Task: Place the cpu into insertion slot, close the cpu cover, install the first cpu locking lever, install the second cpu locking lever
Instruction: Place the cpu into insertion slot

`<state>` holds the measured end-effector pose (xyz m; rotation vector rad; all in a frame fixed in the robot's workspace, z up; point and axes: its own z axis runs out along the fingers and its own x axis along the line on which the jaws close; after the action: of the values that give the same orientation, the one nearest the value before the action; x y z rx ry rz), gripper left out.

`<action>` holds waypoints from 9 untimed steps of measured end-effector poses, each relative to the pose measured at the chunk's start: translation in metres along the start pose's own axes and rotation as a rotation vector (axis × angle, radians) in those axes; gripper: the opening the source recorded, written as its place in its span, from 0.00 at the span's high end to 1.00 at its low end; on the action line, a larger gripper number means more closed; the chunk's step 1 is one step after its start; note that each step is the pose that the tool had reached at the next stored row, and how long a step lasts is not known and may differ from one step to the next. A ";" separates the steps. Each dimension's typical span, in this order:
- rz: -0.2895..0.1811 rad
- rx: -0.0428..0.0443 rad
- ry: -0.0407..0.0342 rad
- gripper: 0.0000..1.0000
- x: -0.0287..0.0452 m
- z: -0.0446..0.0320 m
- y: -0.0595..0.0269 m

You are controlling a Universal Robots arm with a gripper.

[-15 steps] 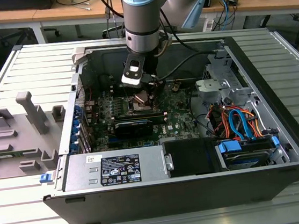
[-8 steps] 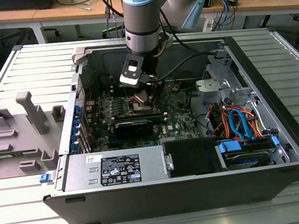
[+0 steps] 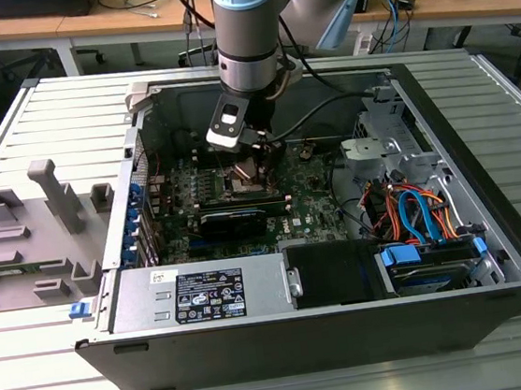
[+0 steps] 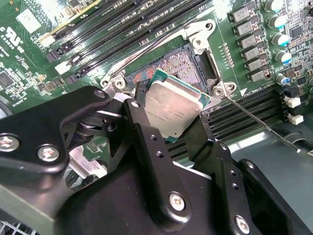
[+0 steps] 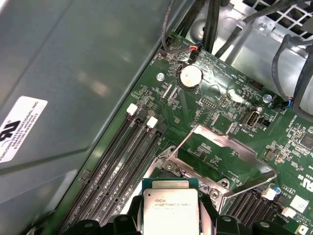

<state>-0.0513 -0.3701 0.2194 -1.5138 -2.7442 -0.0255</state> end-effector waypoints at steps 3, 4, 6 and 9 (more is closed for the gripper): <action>0.010 -0.0002 -0.0001 0.45 0.0000 0.0000 0.0000; 0.013 -0.0003 -0.0001 0.45 0.0000 0.0000 0.0000; 0.022 -0.0004 -0.0002 0.45 0.0000 0.0000 0.0000; 0.030 -0.0005 -0.0003 0.45 0.0000 0.0000 0.0000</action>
<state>-0.0513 -0.3701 0.2194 -1.5545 -2.7217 -0.0257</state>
